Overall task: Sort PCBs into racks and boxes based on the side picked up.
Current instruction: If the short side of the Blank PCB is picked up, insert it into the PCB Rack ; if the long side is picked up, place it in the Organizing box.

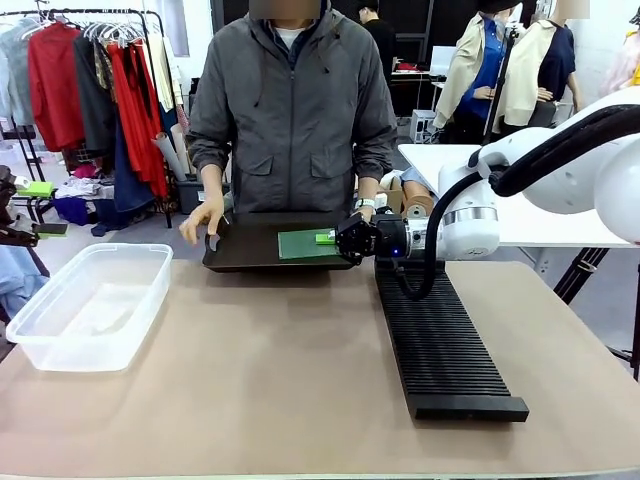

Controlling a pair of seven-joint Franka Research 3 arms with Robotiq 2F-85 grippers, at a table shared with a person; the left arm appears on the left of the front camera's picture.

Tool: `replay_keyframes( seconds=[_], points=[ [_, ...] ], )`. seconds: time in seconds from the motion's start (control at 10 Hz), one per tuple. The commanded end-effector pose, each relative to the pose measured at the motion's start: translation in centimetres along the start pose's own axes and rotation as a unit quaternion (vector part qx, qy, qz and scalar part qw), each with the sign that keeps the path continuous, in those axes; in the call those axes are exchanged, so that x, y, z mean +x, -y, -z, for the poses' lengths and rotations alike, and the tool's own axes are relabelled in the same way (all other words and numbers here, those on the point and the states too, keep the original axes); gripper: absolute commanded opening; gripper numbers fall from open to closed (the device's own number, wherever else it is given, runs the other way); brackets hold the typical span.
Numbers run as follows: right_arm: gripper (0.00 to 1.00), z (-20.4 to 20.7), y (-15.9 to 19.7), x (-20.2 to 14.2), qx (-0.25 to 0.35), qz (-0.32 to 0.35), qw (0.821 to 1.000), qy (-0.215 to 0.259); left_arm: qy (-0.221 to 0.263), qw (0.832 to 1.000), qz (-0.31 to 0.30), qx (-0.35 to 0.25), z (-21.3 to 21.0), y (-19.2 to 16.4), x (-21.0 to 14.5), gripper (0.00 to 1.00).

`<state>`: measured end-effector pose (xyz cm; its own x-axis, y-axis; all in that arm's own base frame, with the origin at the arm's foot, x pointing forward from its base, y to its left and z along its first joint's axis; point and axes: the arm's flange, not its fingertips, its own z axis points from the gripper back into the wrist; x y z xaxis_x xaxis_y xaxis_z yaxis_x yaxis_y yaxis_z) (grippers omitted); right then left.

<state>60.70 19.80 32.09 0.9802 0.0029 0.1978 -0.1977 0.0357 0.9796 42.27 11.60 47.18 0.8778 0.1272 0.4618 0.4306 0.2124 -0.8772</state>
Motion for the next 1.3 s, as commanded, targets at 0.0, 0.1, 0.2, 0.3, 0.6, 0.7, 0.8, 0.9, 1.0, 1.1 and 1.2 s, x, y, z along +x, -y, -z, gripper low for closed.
replay_keyframes(
  seconds=[0.0,0.1,0.2,0.3,0.6,0.7,0.8,0.9,1.0,1.1,1.2],
  points=[
    [0.0,0.13,-0.12,-0.13,0.005,-0.005,1.0,0.006,0.0,1.0,0.001,-0.001,-0.1,0.14,-0.02,1.0],
    [0.0,0.13,-0.12,-0.13,0.005,-0.005,1.0,0.006,0.0,1.0,0.001,-0.001,-0.1,0.14,-0.02,1.0],
    [0.0,0.13,-0.12,-0.13,0.005,-0.005,1.0,0.006,0.0,1.0,0.001,-0.001,-0.1,0.14,-0.02,1.0],
    [0.0,0.13,-0.12,-0.13,0.005,-0.005,1.0,0.006,0.0,1.0,0.001,-0.001,-0.1,0.14,-0.02,1.0],
    [0.0,0.13,-0.12,-0.13,0.005,-0.005,1.0,0.006,0.0,1.0,0.001,-0.001,-0.1,0.14,-0.02,1.0],
    [0.0,0.13,-0.12,-0.13,0.005,-0.005,1.0,0.006,0.0,1.0,0.001,-0.001,-0.1,0.14,-0.02,1.0],
    [0.0,0.13,-0.12,-0.13,0.005,-0.005,1.0,0.006,0.0,1.0,0.001,-0.001,-0.1,0.14,-0.02,1.0],
    [0.0,0.13,-0.12,-0.13,0.005,-0.005,1.0,0.006,0.0,1.0,0.001,-0.001,-0.1,0.14,-0.02,1.0],
    [0.0,0.13,-0.12,-0.13,0.005,-0.005,1.0,0.006,0.0,1.0,0.001,-0.001,-0.1,0.14,-0.02,1.0],
    [0.0,0.13,-0.12,-0.13,0.005,-0.005,1.0,0.006,0.0,1.0,0.001,-0.001,-0.1,0.14,-0.02,1.0],
    [0.0,0.13,-0.12,-0.13,0.005,-0.005,1.0,0.006,0.0,1.0,0.001,-0.001,-0.1,0.14,-0.02,1.0]
  ],
)
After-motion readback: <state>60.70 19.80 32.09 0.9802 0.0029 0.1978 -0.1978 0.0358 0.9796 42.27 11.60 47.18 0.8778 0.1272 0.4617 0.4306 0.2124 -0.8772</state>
